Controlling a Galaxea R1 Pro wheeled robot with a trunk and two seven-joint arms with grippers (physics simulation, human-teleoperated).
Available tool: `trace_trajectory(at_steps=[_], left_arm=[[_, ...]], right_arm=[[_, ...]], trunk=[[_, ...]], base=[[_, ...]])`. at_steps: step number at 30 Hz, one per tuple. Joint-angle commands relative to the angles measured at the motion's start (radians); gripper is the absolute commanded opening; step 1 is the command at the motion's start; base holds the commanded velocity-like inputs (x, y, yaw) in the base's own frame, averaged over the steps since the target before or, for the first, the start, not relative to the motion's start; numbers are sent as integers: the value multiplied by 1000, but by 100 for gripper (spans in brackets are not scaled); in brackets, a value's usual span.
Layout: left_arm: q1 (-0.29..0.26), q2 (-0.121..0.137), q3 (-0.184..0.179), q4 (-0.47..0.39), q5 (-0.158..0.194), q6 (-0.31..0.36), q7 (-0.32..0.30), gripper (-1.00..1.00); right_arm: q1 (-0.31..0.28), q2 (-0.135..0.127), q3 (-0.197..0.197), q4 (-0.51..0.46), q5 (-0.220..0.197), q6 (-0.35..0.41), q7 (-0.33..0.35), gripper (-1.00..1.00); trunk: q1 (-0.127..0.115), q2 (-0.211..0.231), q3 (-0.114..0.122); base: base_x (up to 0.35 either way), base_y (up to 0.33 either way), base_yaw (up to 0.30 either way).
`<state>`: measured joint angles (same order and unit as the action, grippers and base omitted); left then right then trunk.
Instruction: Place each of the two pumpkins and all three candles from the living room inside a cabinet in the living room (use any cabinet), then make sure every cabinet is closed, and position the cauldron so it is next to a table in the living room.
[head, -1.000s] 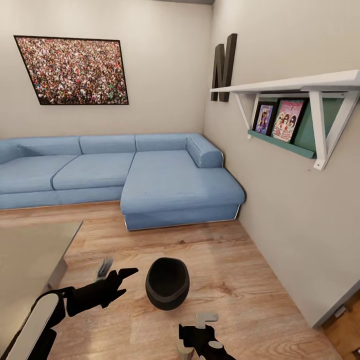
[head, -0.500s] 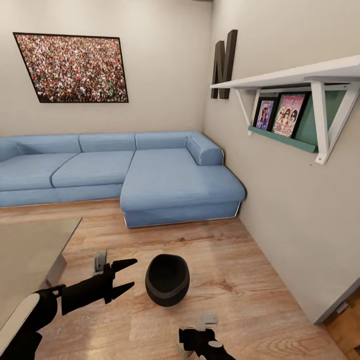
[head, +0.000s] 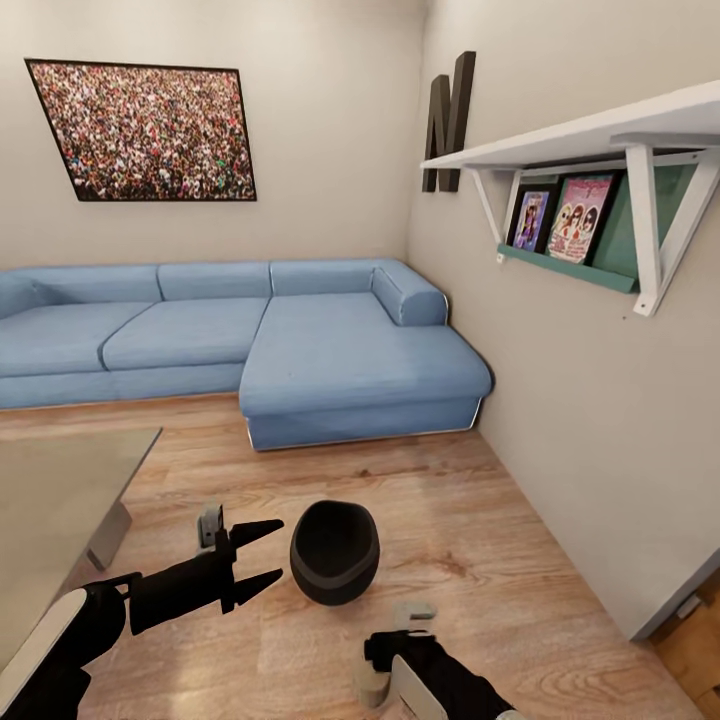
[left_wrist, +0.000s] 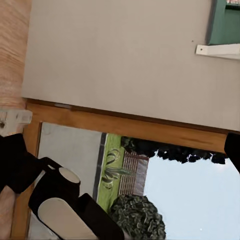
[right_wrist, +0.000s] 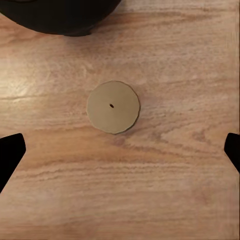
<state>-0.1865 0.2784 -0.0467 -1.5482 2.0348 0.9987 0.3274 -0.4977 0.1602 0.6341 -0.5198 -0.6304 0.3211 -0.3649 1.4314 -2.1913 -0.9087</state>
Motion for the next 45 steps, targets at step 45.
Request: trace_trajectory(at_steps=[45], left_arm=[[-1, -2, -41, -26, 19, 1, 9, 100]], right_arm=[[-28, 1, 4, 9, -9, 27, -32, 100]], trunk=[[169, -309, -143]], base=[[0, 0, 0]])
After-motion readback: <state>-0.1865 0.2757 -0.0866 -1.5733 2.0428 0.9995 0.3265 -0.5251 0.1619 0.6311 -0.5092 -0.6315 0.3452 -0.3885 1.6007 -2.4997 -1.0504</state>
